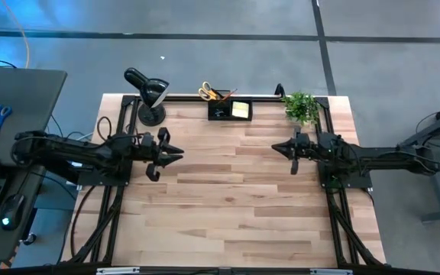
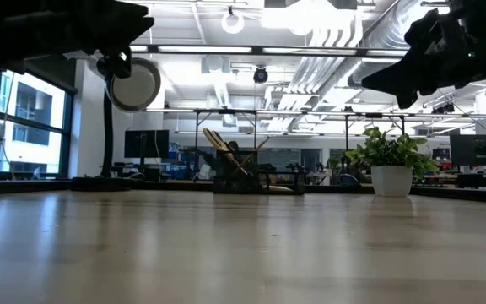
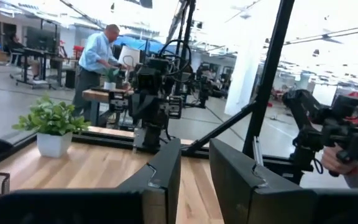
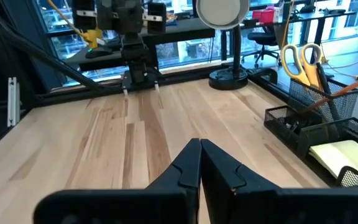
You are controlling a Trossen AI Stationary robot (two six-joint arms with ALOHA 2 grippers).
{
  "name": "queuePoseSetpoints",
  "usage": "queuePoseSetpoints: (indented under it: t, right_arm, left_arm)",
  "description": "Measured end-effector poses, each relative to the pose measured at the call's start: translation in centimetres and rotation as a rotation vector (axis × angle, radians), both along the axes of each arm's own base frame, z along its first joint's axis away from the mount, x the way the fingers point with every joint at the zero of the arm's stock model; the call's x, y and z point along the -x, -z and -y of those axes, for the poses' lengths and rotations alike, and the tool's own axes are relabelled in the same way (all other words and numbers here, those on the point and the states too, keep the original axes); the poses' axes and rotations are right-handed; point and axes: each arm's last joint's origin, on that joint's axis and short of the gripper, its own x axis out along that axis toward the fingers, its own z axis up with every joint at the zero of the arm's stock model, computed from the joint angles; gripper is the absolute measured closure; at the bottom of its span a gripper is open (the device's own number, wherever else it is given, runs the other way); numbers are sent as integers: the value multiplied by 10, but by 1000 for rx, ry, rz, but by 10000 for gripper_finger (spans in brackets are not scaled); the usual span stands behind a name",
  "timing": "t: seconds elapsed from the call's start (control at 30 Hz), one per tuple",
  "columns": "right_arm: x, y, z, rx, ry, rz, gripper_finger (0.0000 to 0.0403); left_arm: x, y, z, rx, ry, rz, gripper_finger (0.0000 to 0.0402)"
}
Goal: Pick and place office supplies into organizer
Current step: Return to Home Position
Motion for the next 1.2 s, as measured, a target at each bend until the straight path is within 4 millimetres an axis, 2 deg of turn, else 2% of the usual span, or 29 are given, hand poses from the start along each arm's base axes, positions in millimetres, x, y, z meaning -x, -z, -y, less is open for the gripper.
queuePoseSetpoints:
  t: [0.13,0.37,0.53,0.73,1.2]
  right_arm:
    - [3,-2,-3,11,-7,11,401]
    - [5,1,-9,6,-7,-23,402]
    - [5,1,-13,16,24,-29,402]
    - [7,1,-16,20,25,-23,402]
    - [17,-2,-19,14,30,-6,402]
  left_arm:
    - [7,7,1,24,-14,-4,342]
    - [19,20,1,24,-69,0,397]
    - [26,18,3,9,-30,46,384]
    - [34,23,5,6,-25,44,399]
    - [57,21,9,2,-25,58,392]
